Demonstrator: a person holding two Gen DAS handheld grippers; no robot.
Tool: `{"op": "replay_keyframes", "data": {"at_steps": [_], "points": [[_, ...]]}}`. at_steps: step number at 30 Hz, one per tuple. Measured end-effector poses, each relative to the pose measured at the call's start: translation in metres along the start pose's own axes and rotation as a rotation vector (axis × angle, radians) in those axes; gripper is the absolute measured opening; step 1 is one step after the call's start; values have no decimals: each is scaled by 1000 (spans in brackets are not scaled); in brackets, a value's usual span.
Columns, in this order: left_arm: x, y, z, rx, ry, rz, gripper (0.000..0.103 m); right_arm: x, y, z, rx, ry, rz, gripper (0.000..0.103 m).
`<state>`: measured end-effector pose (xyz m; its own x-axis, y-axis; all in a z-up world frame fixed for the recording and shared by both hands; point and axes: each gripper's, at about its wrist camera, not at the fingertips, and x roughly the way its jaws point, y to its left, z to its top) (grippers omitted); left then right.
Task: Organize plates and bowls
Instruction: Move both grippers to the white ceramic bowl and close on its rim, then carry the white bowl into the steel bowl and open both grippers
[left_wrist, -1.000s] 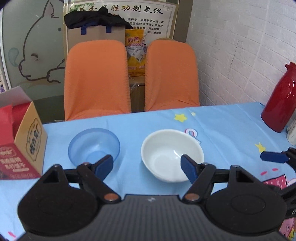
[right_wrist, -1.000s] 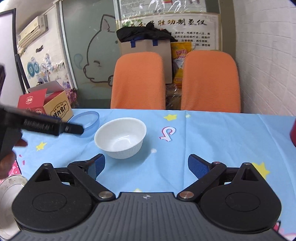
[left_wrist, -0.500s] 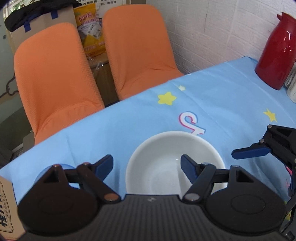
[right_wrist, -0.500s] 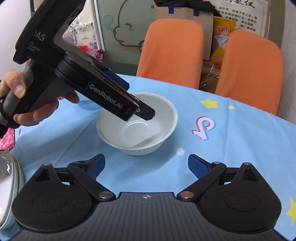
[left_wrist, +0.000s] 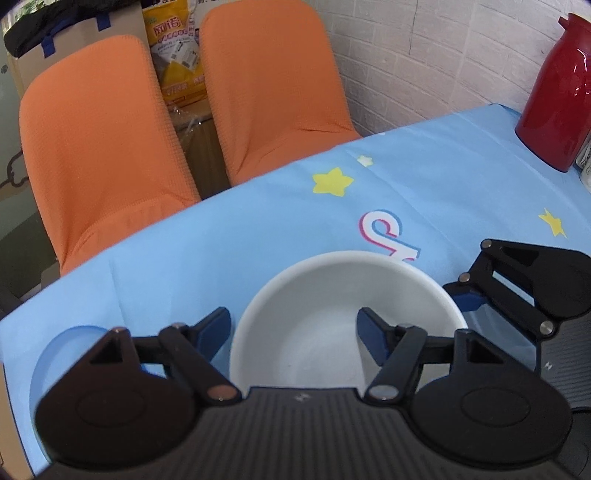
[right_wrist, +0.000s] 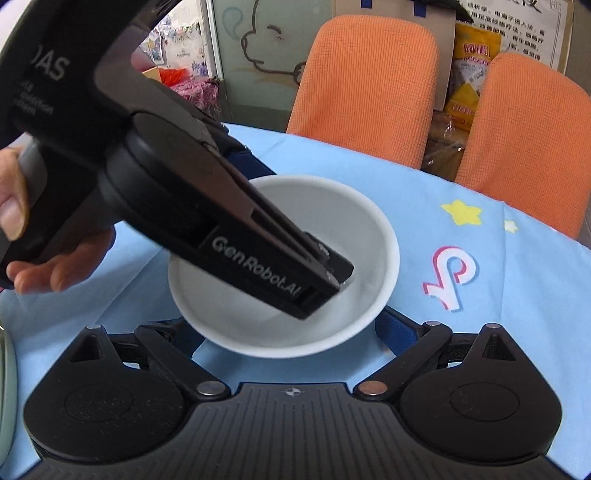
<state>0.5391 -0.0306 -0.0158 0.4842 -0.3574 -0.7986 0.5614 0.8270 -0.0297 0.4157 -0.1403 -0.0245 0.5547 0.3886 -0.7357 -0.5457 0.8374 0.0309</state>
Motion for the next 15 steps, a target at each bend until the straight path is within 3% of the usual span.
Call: {"op": "replay_keyframes", "data": {"at_steps": [15], "points": [[-21, -8, 1, -18, -78, 25, 60, -17, 8, 2, -45, -119, -77, 103]]}}
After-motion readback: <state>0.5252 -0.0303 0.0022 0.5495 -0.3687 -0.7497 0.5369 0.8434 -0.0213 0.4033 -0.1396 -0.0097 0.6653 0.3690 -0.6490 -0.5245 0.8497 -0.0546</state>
